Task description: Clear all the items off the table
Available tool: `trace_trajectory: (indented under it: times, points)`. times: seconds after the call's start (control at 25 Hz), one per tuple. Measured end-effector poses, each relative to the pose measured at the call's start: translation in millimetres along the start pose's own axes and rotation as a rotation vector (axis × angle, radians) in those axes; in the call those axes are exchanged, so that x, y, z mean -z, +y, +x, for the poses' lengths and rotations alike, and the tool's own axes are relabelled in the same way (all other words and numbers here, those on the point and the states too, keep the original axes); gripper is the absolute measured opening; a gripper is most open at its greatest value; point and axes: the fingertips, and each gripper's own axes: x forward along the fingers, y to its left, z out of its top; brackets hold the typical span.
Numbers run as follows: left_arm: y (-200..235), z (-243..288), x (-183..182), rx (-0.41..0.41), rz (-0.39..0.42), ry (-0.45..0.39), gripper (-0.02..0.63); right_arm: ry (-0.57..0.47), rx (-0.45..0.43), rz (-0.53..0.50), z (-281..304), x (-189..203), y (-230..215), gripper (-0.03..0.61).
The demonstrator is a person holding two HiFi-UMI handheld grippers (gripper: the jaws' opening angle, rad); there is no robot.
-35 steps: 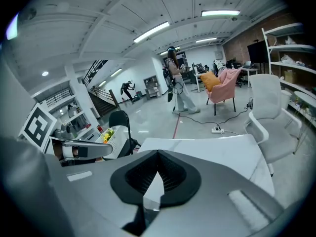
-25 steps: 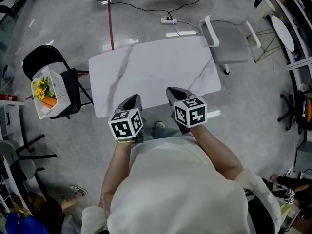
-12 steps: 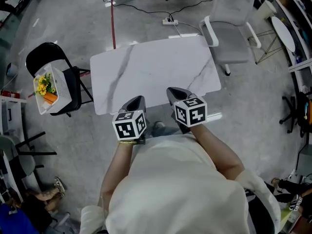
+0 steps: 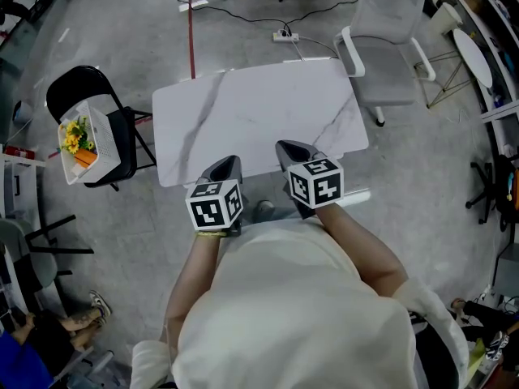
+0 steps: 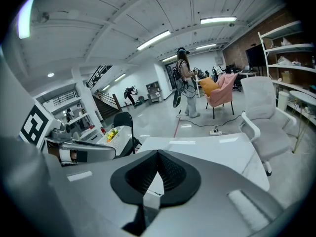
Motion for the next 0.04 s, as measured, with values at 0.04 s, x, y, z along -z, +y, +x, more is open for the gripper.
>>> trace_trajectory:
  times: [0.04]
  points:
    - [-0.3,-1.0,0.7,0.000,0.001,-0.001,0.009,-0.001,0.001,0.000,-0.6,0.6,0.3,-0.002]
